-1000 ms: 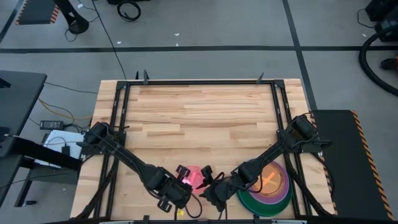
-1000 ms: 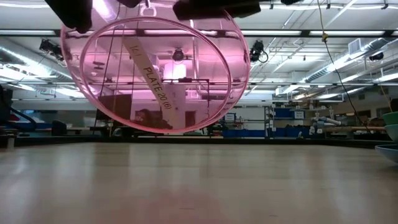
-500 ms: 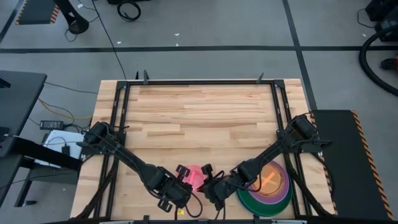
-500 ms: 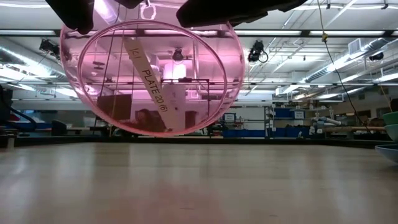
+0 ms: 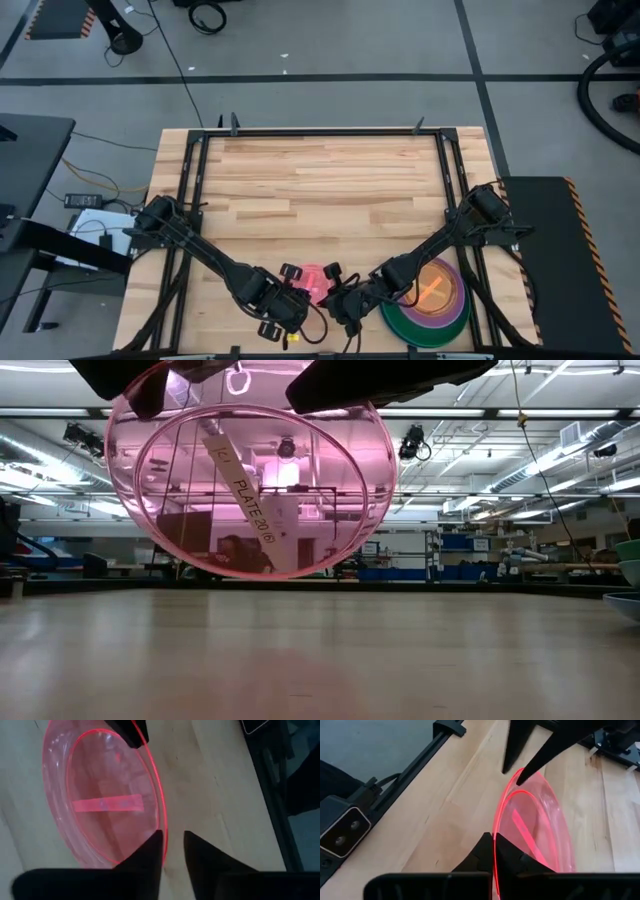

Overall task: Stack plastic plates
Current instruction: Stack the pink plate on top of the light orange plate

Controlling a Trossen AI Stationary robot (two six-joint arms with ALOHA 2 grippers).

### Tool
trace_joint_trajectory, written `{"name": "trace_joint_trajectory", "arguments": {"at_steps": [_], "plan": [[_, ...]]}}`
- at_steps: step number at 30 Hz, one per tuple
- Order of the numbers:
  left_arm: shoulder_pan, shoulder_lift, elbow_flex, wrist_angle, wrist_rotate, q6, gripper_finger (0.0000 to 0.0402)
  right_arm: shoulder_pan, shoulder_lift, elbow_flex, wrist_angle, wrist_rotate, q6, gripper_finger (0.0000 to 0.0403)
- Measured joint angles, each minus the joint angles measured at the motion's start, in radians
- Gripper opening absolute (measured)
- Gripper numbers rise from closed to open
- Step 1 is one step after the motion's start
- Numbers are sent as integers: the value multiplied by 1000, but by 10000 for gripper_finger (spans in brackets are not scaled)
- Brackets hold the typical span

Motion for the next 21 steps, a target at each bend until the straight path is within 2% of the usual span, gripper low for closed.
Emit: {"name": "trace_joint_trajectory", "arguments": {"at_steps": [4,7,11,14,17,21], "plan": [[1,-4,0,-20,2,9,129,0,0,0,0,-1,1,7],[1,-32,0,-68,4,-7,152,6,-4,0,-3,-2,1,7],[-4,-103,0,-84,2,-22,161,31,-31,4,-46,3,31,7],[-10,-172,0,-81,-16,-20,161,68,-71,41,-142,-1,131,7],[-25,-236,-1,-83,-89,-19,161,137,-135,106,-275,-1,224,7],[-52,-304,-1,-87,-279,-5,160,255,-216,202,-452,45,330,7]]}}
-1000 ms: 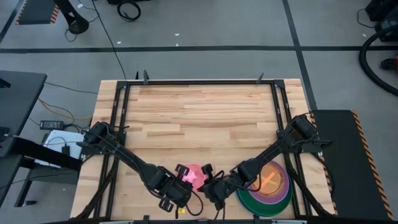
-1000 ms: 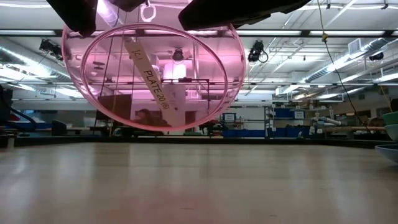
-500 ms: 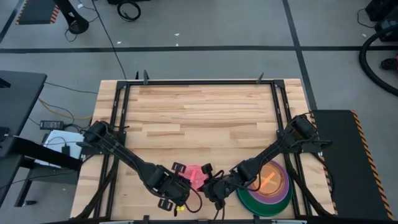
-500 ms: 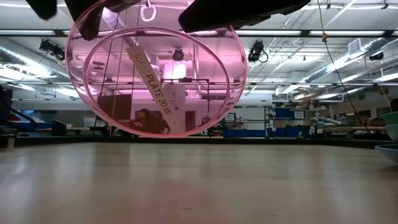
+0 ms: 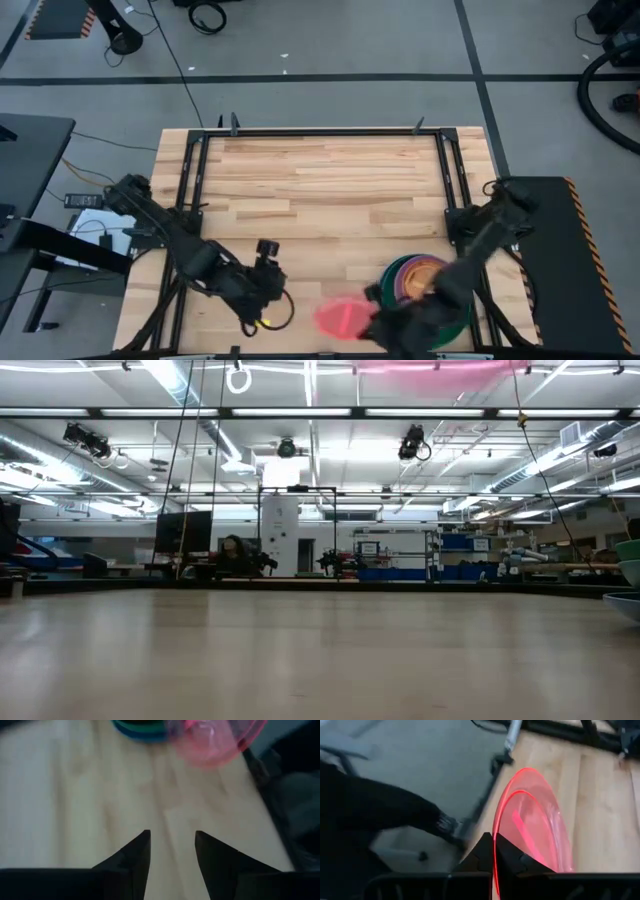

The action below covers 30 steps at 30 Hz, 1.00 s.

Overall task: Stack plastic plates
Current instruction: Stack the pink plate on top of the light orange plate

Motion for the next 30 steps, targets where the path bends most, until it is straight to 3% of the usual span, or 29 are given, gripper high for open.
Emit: {"name": "trace_joint_trajectory", "arguments": {"at_steps": [7,12,15,20,30], "plan": [[9,-43,0,-16,-164,0,160,204,-116,79,-230,210,202,7],[23,-41,-1,-90,-249,-2,158,283,-166,80,-502,315,498,7],[42,-41,-1,-129,-310,-16,152,290,-172,80,-696,290,693,7],[79,-41,-1,-169,-332,-35,143,286,-154,80,-926,138,916,7],[149,-114,-240,-150,-358,-194,142,356,4,79,-930,31,976,7]]}}
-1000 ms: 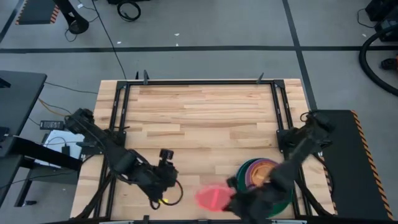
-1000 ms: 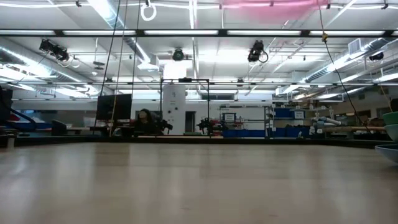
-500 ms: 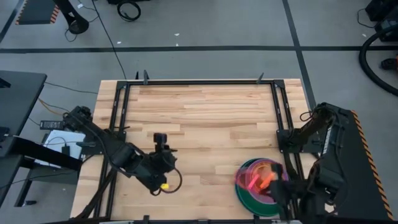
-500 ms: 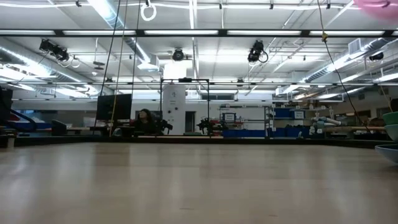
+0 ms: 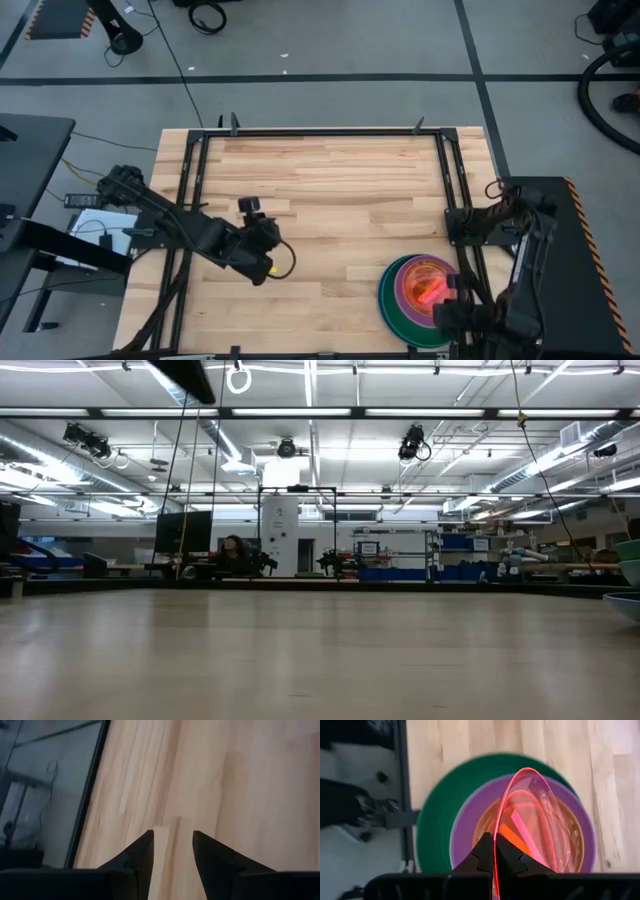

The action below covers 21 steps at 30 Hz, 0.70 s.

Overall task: Stack plastic plates
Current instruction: Stack the pink plate on top of the light orange plate

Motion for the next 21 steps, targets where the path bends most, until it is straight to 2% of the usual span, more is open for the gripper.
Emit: {"name": "trace_joint_trajectory", "arguments": {"at_steps": [5,14,21], "plan": [[-4,-39,-119,7,-4,-94,142,13,101,0,-40,-7,47,7],[-17,-36,-226,42,-15,-95,142,11,249,0,-52,-34,78,8],[-8,-36,-231,103,-15,-280,142,0,271,-1,-75,3,112,58]]}}
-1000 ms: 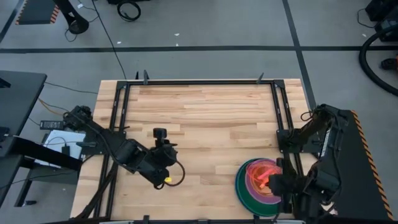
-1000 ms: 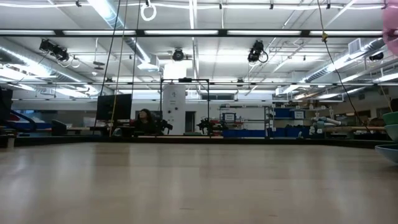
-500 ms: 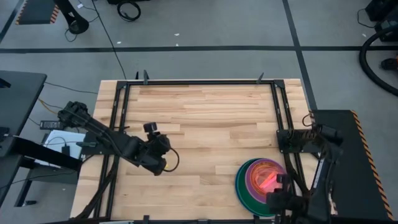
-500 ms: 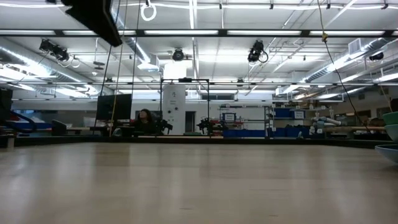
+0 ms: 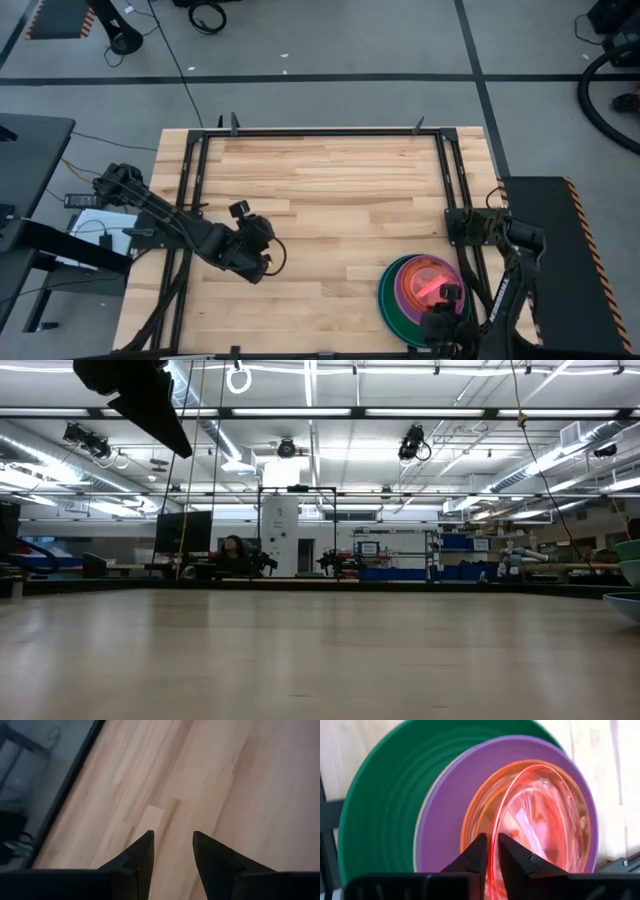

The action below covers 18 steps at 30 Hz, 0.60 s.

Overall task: Stack plastic plates
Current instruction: Stack the pink plate on top of the light orange plate

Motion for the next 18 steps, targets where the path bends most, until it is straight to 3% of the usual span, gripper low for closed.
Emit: {"name": "trace_joint_trajectory", "arguments": {"at_steps": [5,11,18], "plan": [[-8,0,0,17,36,15,142,-27,0,0,-4,40,11,89],[-8,0,0,18,39,13,142,-61,0,0,-4,44,-2,94],[-13,-32,0,19,99,-8,142,-74,0,0,2,-38,-41,104]]}}
